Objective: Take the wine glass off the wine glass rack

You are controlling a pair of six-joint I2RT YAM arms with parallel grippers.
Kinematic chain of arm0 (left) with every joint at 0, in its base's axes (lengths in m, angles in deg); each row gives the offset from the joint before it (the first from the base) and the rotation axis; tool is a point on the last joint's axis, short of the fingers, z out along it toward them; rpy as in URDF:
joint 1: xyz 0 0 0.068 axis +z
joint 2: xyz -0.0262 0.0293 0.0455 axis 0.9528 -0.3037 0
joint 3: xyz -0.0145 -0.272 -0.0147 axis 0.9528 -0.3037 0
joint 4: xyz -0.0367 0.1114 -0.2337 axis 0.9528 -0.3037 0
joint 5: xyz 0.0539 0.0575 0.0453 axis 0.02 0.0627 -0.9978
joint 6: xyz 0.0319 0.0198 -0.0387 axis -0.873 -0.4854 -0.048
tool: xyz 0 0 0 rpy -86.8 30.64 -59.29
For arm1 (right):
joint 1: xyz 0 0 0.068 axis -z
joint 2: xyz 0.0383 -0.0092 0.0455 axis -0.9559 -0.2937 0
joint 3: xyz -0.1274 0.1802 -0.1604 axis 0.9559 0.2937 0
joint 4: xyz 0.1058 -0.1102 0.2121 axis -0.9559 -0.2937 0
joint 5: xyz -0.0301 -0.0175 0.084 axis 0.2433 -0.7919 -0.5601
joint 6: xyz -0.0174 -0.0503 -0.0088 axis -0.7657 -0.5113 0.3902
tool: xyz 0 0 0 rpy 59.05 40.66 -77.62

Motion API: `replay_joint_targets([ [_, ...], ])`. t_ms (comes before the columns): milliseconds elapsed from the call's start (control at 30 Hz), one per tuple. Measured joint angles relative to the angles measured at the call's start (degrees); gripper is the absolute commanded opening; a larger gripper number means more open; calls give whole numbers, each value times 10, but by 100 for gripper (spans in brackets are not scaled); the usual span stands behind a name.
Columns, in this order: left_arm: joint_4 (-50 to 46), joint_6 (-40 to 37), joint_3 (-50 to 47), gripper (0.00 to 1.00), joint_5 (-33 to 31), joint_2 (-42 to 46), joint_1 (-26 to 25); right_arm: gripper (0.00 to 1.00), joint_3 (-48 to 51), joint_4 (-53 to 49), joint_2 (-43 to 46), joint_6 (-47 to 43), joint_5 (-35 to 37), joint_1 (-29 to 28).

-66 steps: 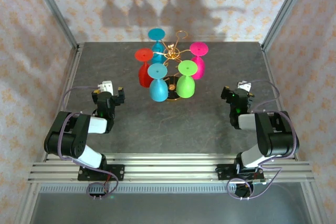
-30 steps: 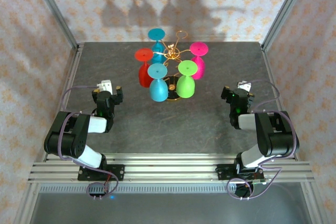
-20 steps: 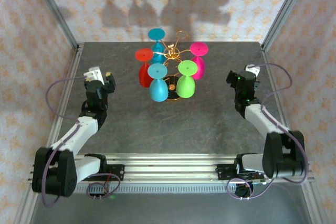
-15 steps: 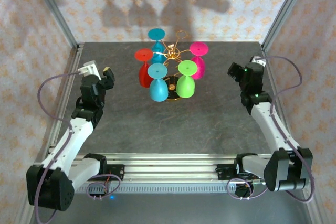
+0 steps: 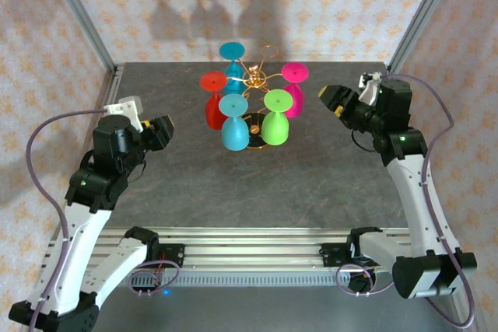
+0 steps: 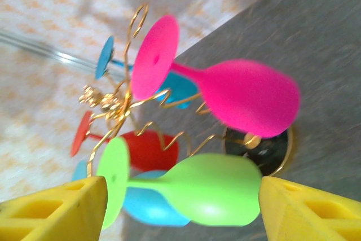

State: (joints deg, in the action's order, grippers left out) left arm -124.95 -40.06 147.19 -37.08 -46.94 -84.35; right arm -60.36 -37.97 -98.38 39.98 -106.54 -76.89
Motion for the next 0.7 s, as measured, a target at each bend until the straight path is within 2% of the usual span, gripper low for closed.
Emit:
replay_joint_targets([
  [100, -47, 7, 12, 62, 28, 11, -3, 70, -1, 0, -3, 26, -26, -23],
  [267, -93, 14, 14, 61, 69, 18, -7, 58, -2, 8, -19, 57, -49, -57],
  [333, -105, 20, 16, 60, 80, 18, -7, 56, -2, 18, -24, 70, -55, -57],
  [700, -108, 41, 19, 59, 119, 12, -27, 49, -2, 72, -62, 114, -69, -69],
])
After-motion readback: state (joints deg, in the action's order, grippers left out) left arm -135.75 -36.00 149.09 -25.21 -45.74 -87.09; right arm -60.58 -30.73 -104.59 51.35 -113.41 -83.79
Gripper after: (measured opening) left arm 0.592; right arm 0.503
